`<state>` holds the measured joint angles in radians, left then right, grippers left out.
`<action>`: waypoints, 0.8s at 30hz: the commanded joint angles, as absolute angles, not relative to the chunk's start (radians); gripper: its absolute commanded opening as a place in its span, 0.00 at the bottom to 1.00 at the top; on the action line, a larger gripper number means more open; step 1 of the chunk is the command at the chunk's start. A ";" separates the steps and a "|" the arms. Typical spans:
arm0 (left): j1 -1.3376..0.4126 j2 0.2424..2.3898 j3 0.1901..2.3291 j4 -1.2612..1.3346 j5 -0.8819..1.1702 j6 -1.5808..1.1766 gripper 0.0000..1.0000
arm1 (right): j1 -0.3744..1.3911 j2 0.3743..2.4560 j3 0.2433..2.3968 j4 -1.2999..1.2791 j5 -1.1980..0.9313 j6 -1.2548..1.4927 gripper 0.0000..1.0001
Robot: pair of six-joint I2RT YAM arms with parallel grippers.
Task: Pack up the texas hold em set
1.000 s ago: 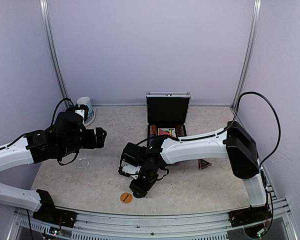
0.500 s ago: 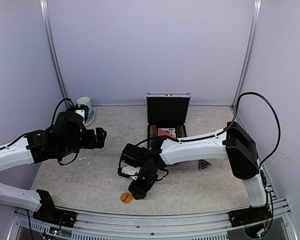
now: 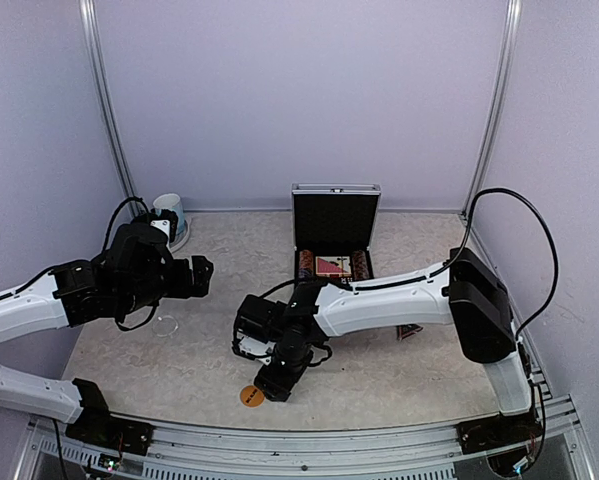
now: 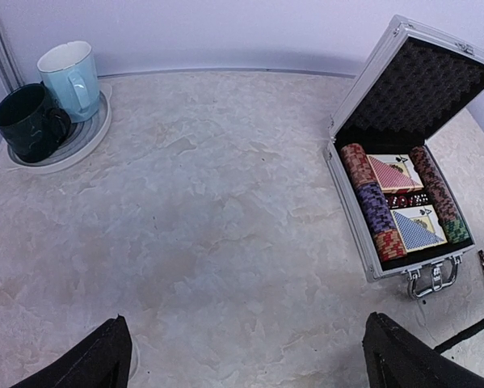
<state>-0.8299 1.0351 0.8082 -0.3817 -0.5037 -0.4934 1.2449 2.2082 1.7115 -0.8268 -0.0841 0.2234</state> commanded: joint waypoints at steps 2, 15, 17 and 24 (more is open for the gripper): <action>-0.824 1.032 0.801 -0.357 -0.502 -0.499 0.99 | 1.257 2.218 1.763 -0.884 -0.035 0.228 0.69; -0.822 1.022 0.788 -0.358 -0.502 -0.502 0.99 | 1.293 2.249 1.797 -0.902 -0.091 0.216 0.69; -0.822 1.021 0.788 -0.357 -0.502 -0.502 0.99 | 1.293 2.259 1.789 -0.901 -0.092 0.217 0.69; -0.822 1.013 0.782 -0.359 -0.502 -0.503 0.99 | 1.287 2.270 1.762 -0.885 -0.078 0.222 0.69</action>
<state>-0.8295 1.0332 0.8001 -0.3813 -0.5037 -0.4938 1.2873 2.2414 1.7824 -0.8761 -0.0845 0.2237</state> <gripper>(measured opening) 0.989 0.692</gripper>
